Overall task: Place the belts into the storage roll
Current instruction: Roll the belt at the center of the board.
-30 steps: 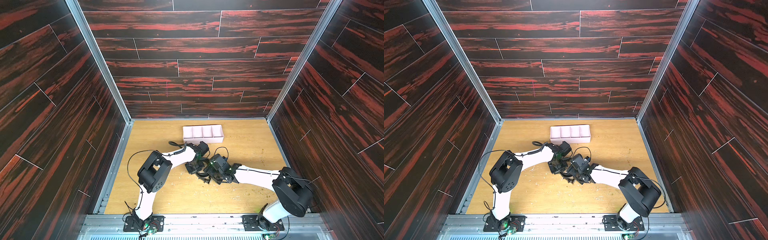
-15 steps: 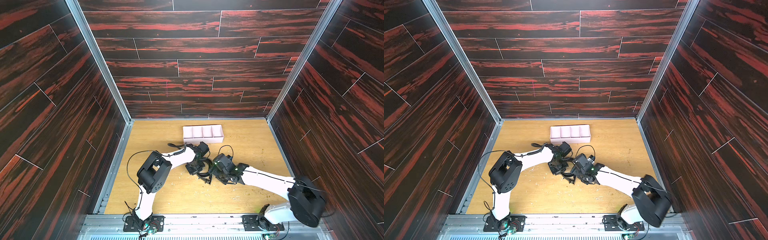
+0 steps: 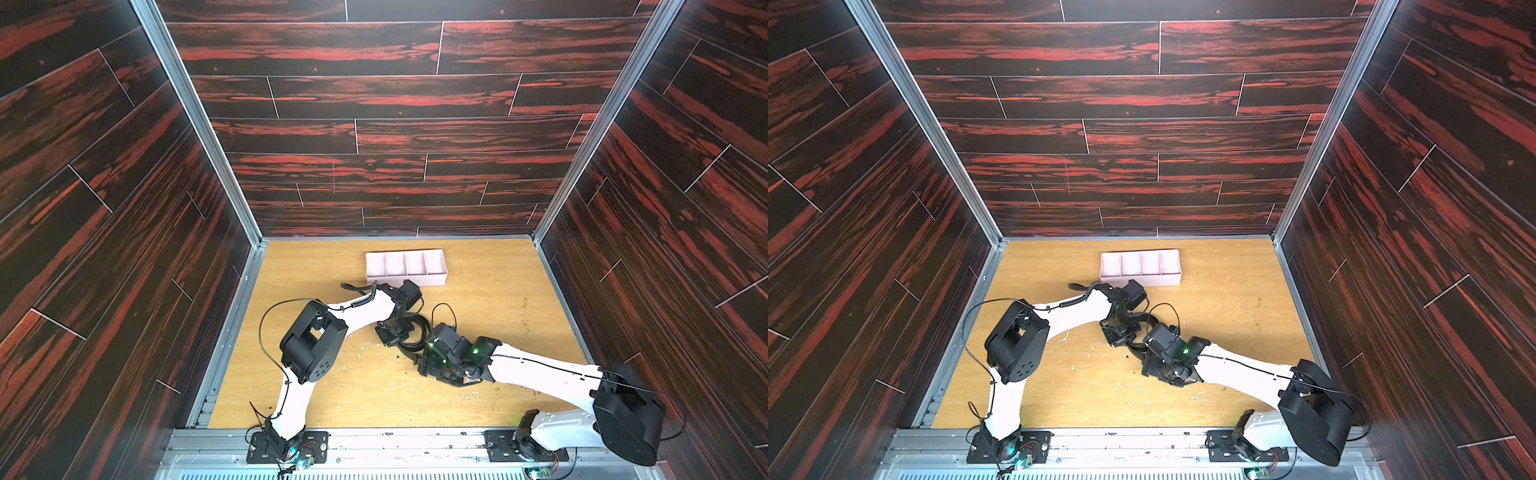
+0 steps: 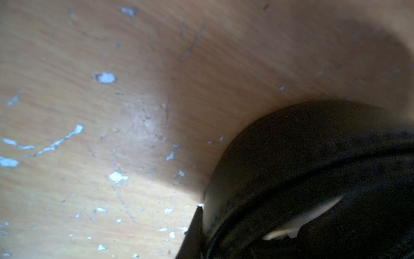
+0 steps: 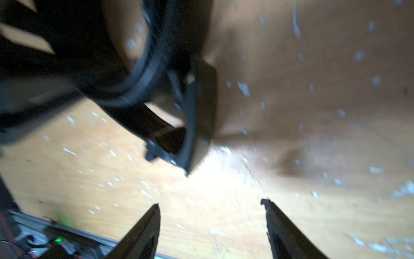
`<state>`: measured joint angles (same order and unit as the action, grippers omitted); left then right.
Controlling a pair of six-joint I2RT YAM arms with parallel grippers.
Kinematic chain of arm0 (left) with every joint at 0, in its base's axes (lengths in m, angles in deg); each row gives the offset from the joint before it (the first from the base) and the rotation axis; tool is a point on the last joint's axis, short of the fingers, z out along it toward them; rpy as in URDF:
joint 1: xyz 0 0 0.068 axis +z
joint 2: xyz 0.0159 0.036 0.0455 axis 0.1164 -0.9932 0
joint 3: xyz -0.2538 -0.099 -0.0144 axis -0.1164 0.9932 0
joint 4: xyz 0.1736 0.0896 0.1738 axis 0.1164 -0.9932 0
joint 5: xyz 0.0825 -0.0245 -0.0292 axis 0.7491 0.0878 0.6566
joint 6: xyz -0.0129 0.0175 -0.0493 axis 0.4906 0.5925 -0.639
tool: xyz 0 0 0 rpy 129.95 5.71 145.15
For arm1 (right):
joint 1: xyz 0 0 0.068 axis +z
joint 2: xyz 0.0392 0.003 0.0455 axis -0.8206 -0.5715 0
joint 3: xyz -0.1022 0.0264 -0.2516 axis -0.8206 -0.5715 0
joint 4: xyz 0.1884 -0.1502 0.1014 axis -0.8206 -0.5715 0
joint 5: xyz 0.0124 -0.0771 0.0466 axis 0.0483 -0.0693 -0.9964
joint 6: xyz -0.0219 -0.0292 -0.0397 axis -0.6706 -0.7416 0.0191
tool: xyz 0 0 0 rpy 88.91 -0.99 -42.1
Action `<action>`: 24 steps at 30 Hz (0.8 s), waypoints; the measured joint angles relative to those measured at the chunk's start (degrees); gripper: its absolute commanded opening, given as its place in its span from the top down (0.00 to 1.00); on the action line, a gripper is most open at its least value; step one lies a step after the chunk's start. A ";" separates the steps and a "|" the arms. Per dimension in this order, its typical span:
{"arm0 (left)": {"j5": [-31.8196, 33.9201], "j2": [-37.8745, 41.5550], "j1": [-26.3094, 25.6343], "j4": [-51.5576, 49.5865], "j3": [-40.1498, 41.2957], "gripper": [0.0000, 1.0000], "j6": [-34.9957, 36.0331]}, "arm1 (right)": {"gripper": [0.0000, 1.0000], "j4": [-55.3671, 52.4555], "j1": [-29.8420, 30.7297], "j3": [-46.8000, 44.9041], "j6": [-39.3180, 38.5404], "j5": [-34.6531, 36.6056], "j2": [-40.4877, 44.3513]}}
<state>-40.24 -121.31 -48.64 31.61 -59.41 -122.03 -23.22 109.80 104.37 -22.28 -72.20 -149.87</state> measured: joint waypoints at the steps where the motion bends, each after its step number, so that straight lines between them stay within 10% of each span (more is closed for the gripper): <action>1: 0.00 0.00 0.00 0.00 0.00 1.00 0.00 | 0.26 -0.09 0.02 -0.72 0.26 0.07 0.02; 24: 0.15 0.00 0.42 0.15 0.02 1.00 1.88 | 0.29 11.34 -7.65 -0.35 2.93 -1.66 -8.39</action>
<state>-40.09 -121.31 -48.22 31.76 -59.39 -120.15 -11.87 102.15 104.02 -19.35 -73.86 -158.27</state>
